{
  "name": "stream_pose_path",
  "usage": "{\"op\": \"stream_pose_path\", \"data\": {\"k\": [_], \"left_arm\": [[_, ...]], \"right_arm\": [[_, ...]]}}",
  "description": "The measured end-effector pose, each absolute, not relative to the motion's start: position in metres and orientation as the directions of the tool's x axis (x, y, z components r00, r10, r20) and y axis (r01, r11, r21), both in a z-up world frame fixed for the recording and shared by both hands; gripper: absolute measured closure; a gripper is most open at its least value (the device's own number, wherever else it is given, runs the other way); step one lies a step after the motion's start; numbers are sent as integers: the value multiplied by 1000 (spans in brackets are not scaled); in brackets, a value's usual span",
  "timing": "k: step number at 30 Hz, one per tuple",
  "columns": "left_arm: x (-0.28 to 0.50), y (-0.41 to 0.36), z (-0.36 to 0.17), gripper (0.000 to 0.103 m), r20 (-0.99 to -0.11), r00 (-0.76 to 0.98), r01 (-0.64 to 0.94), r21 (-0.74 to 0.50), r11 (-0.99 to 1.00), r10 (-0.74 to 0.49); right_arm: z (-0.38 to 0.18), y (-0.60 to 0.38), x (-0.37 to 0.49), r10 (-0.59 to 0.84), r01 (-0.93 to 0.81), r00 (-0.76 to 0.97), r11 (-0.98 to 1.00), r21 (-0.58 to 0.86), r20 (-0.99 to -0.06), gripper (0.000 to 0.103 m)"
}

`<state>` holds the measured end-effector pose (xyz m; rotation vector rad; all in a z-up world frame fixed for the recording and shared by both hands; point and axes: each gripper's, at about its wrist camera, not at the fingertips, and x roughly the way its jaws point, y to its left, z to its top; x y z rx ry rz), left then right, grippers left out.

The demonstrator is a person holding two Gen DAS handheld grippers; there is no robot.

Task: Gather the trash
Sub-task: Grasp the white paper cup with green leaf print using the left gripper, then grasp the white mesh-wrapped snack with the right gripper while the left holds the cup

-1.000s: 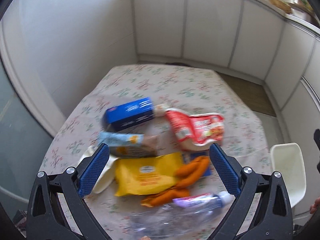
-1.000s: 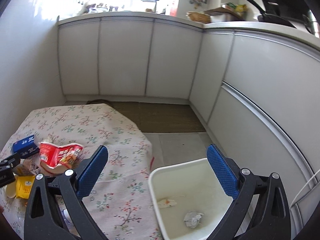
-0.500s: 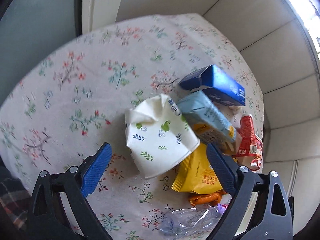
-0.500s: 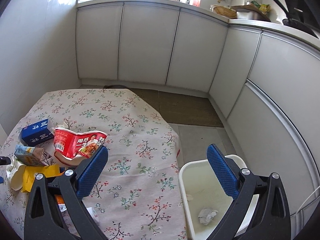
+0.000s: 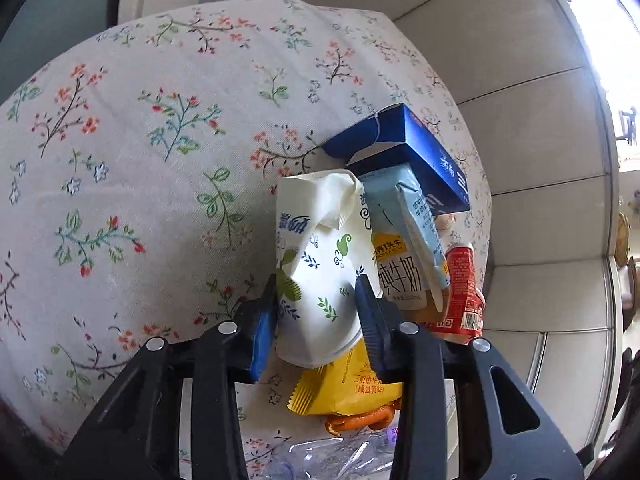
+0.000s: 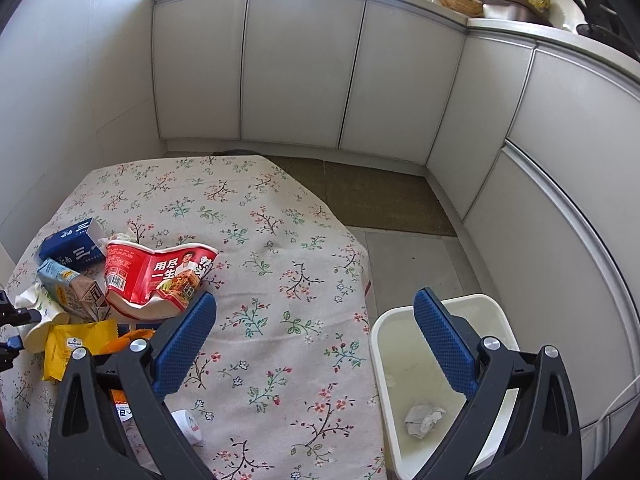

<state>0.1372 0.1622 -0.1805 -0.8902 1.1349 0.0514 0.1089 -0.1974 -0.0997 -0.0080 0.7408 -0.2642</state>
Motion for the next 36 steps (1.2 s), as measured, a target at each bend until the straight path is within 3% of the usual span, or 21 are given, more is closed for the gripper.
{"op": "stream_pose_path", "data": {"k": [8, 16, 21, 27, 36], "left_arm": [[131, 157, -151, 75, -781, 514, -299, -552, 779, -356], [117, 126, -88, 75, -706, 665, -3, -329, 944, -244], [129, 144, -98, 75, -688, 677, -37, -387, 921, -262], [141, 173, -97, 75, -653, 692, -74, -487, 870, -307], [147, 180, -98, 75, -640, 677, -74, -551, 831, -364]], "right_arm": [[-105, -182, 120, -185, 149, 717, 983, -112, -672, 7], [-100, -148, 184, 61, -122, 636, 992, -22, -770, 7], [-102, -96, 250, 107, -282, 535, 958, -58, -838, 24], [-125, -9, 294, 76, -632, 416, 740, -229, -906, 28], [-174, 41, 316, -67, -825, 276, 496, -272, -959, 37]]}}
